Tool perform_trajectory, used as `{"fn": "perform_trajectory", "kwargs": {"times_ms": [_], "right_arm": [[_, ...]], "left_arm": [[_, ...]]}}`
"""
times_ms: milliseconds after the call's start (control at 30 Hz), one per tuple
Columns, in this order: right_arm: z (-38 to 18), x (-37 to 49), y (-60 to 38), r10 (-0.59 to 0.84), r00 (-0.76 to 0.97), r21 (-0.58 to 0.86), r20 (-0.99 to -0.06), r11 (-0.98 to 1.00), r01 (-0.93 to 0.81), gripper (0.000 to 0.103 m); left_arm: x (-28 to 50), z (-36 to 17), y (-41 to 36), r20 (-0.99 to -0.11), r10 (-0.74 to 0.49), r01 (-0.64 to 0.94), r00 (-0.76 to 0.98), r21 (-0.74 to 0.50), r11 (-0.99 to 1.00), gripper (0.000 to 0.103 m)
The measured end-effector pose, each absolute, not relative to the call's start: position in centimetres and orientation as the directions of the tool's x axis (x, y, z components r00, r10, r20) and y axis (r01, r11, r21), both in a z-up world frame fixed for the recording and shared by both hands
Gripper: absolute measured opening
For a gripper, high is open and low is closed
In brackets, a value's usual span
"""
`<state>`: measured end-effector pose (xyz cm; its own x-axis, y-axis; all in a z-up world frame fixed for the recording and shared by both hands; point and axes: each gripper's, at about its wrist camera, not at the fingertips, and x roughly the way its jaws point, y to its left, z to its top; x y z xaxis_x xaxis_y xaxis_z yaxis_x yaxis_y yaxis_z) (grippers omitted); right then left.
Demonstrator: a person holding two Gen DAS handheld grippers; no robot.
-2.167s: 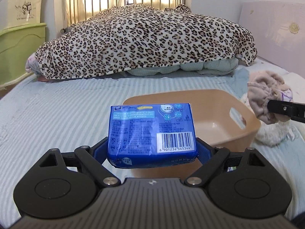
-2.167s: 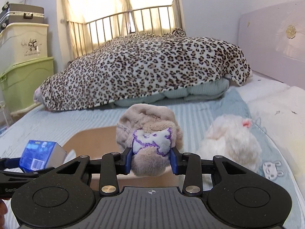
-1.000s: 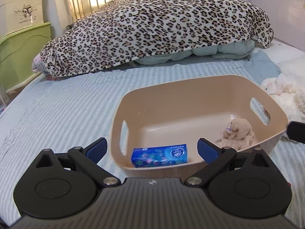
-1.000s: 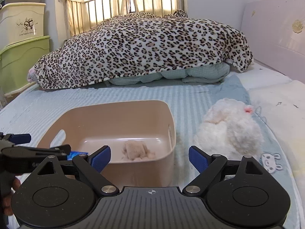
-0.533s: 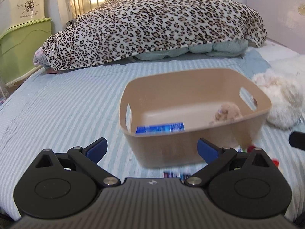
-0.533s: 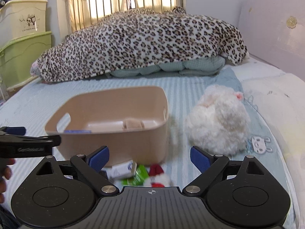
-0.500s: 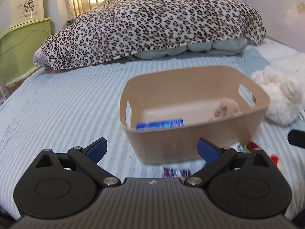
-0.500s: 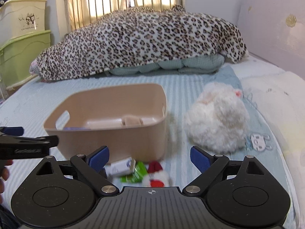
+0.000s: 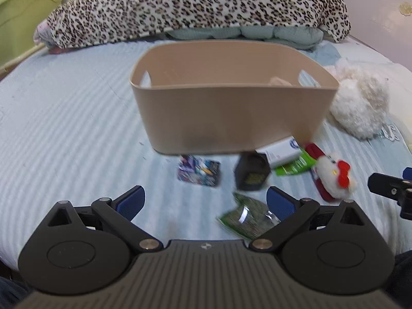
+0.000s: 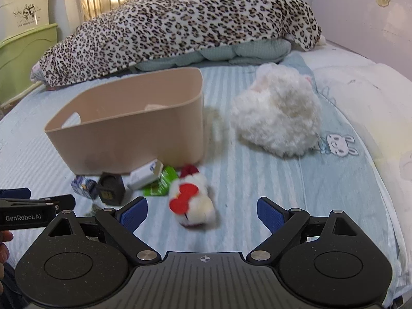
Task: Organize objects
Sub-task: 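Grasp the green seed bag with the left tool while the right tool grasps the Hello Kitty plush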
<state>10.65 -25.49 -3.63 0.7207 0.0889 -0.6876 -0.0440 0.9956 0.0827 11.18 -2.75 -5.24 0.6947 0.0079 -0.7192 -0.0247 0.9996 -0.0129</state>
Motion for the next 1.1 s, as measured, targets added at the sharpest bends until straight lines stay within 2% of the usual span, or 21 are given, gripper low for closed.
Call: {"fn": "perform_trajectory", "kwargs": {"times_ms": [167,467,633,667,833,900,933,967,1000,1100], "right_arm": [[-4.6,10.7,-25.6,0.085,0.708,0.078,-0.701,0.996,-0.042,0.093],[-6.4,11.8,-25.1,0.084,0.693,0.052,-0.716,0.996,-0.067,0.093],[-7.7,12.9,-24.1,0.102,0.685,0.051,-0.721,0.994,-0.094,0.09],[-8.0,13.1,-23.8,0.102,0.686,0.049,-0.721,0.994,-0.096,0.089],[-8.9,14.3,-23.1,0.089,0.694,0.03,-0.714,0.995,-0.096,0.083],[-9.0,14.8,-23.0,0.088,0.695,0.03,-0.714,0.995,-0.096,0.075],[-9.1,15.0,-22.9,0.09,0.694,0.03,-0.714,0.995,-0.098,0.071],[-9.2,15.2,-22.8,0.092,0.692,0.031,-0.716,0.995,-0.1,0.061],[-9.3,15.4,-22.7,0.093,0.689,0.031,-0.719,0.994,-0.103,0.05],[-9.4,15.3,-22.5,0.093,0.691,0.02,-0.717,0.993,-0.113,0.042]], "left_arm": [[11.3,-6.8,-4.4,-0.743,-0.011,-0.011,0.669,-0.025,1.0,0.101],[12.2,-9.8,-5.3,-0.78,0.024,-0.014,0.625,0.02,1.0,0.1],[12.8,-10.4,-5.1,-0.775,0.02,-0.024,0.632,0.006,1.0,0.099],[12.9,-10.5,-5.1,-0.773,0.019,-0.023,0.635,0.005,1.0,0.097],[13.4,-10.6,-4.9,-0.779,-0.044,0.014,0.626,-0.046,0.999,0.075],[13.5,-10.6,-5.0,-0.777,-0.05,0.033,0.628,-0.038,0.999,0.06],[13.5,-10.6,-5.0,-0.777,-0.059,0.042,0.626,-0.042,0.998,0.057],[13.5,-10.5,-5.0,-0.778,-0.067,0.048,0.624,-0.047,0.998,0.053],[13.5,-10.5,-5.0,-0.779,-0.072,0.054,0.623,-0.05,0.997,0.051],[13.5,-10.5,-4.9,-0.777,-0.082,0.073,0.624,-0.047,0.996,0.05]]}}
